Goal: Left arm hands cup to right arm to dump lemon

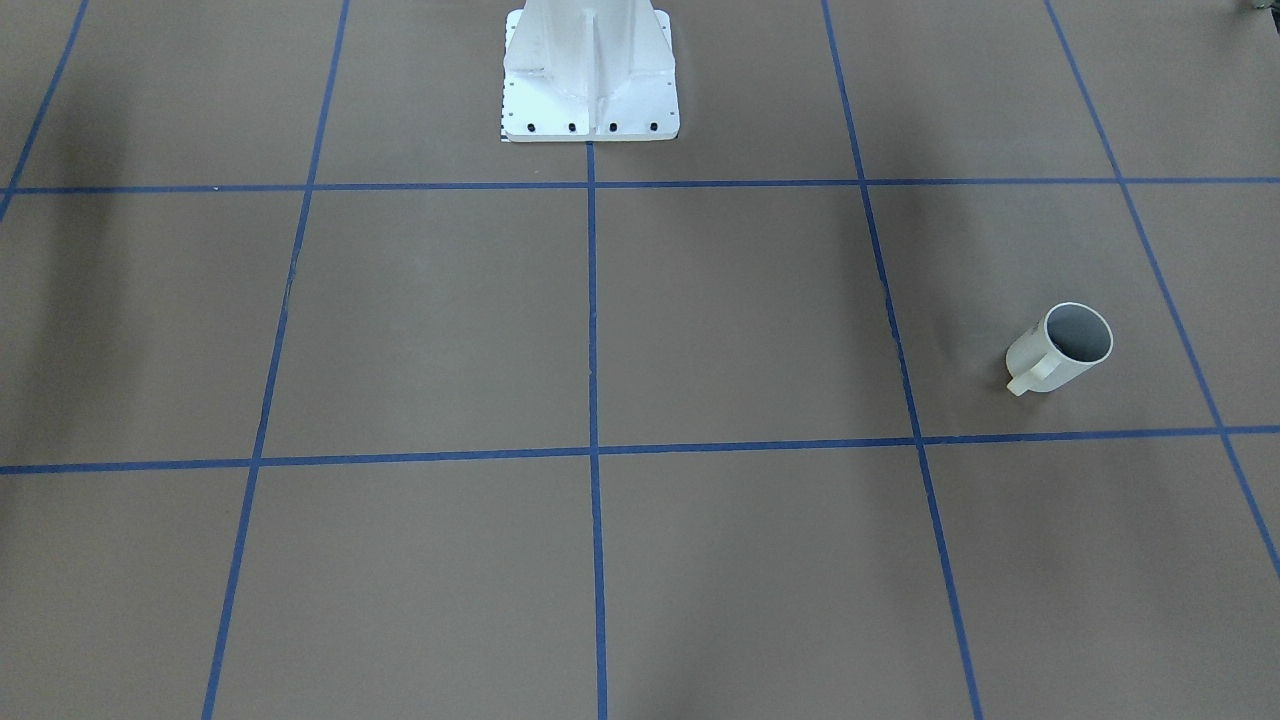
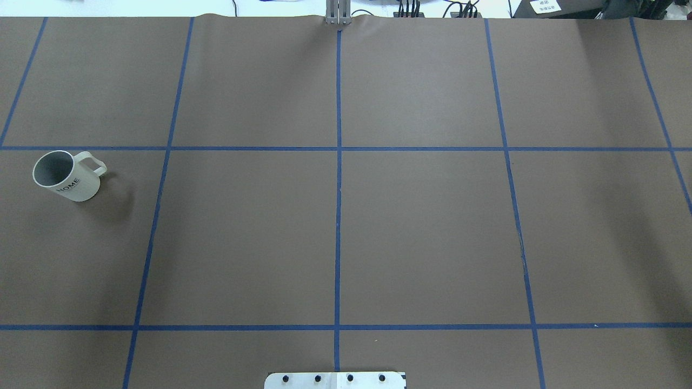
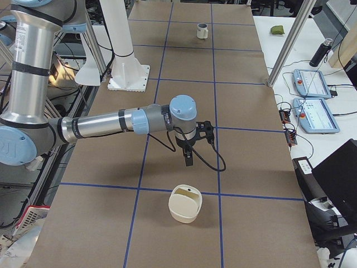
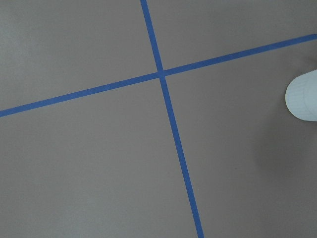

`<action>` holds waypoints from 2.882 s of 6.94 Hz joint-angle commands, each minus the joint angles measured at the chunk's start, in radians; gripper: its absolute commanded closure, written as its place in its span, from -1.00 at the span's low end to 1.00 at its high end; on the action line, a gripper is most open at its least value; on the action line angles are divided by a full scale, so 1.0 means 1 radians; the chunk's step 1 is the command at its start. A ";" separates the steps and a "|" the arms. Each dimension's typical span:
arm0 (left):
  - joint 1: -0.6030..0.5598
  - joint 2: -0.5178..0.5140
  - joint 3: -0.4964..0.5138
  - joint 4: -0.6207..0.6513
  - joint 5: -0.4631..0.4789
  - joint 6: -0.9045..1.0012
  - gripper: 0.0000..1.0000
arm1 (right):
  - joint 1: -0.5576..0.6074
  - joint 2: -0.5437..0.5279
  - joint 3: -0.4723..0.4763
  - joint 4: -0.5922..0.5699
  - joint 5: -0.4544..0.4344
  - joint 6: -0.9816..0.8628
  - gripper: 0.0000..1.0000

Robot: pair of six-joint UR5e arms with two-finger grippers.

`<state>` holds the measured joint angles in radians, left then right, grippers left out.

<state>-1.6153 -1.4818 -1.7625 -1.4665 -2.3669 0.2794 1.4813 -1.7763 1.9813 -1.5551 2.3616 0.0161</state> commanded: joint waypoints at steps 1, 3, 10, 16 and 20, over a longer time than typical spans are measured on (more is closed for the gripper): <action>0.000 0.002 -0.003 -0.002 0.005 0.010 -1.00 | -0.001 0.000 0.001 0.013 0.001 0.001 -1.00; 0.000 0.000 -0.014 -0.026 -0.002 0.007 -1.00 | -0.001 0.000 0.002 0.059 0.031 0.002 -1.00; 0.073 -0.069 0.015 -0.177 -0.107 -0.078 -1.00 | -0.209 0.200 -0.046 0.263 0.160 0.198 -1.00; 0.375 -0.043 0.040 -0.490 0.038 -0.714 -1.00 | -0.639 0.344 0.065 0.268 -0.294 0.686 -1.00; 0.476 -0.049 0.083 -0.601 0.127 -0.905 -0.97 | -0.648 0.345 0.064 0.268 -0.303 0.686 -1.00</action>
<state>-1.1491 -1.5271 -1.6922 -2.0585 -2.2469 -0.6100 0.8339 -1.4316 2.0459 -1.2870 2.0597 0.7023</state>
